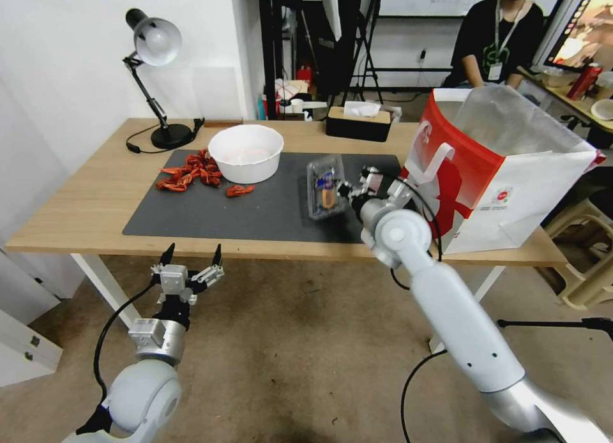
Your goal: Close the takeout container lid, then place the container into the takeout bag.
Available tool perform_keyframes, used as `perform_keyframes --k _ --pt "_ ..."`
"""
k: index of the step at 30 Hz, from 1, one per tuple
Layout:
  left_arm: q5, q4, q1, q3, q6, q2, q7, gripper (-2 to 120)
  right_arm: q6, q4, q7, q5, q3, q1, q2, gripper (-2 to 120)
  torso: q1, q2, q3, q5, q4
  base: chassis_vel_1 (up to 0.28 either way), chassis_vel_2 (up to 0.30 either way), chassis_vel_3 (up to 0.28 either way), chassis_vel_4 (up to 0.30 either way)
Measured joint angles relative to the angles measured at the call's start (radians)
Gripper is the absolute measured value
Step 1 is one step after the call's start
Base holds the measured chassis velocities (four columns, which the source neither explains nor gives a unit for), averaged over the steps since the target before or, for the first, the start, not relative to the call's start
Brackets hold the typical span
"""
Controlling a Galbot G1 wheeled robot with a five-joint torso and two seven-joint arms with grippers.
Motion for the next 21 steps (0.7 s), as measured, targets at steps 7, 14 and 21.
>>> perform_keyframes --k 7,14,21 --pt "0.000 -0.005 -0.001 -0.001 0.001 -0.001 -0.002 100 -0.039 0.168 0.057 0.091 0.122 0.064 -0.075 0 0.000 0.000 0.000 0.0001 -0.0001 0.000 0.000 0.000 0.000" --pt "0.004 -0.010 -0.003 0.004 0.003 -0.006 -0.002 100 -0.090 0.224 0.096 0.093 0.290 0.102 -0.177 0 0.000 0.000 0.000 0.0003 -0.0003 0.000 0.000 0.000 0.000" --pt "0.005 -0.013 -0.009 0.009 0.005 -0.005 -0.003 100 -0.095 0.227 0.112 0.073 0.395 0.084 -0.261 0 0.000 0.000 0.000 0.0003 -0.0001 0.000 0.000 0.000 0.000"
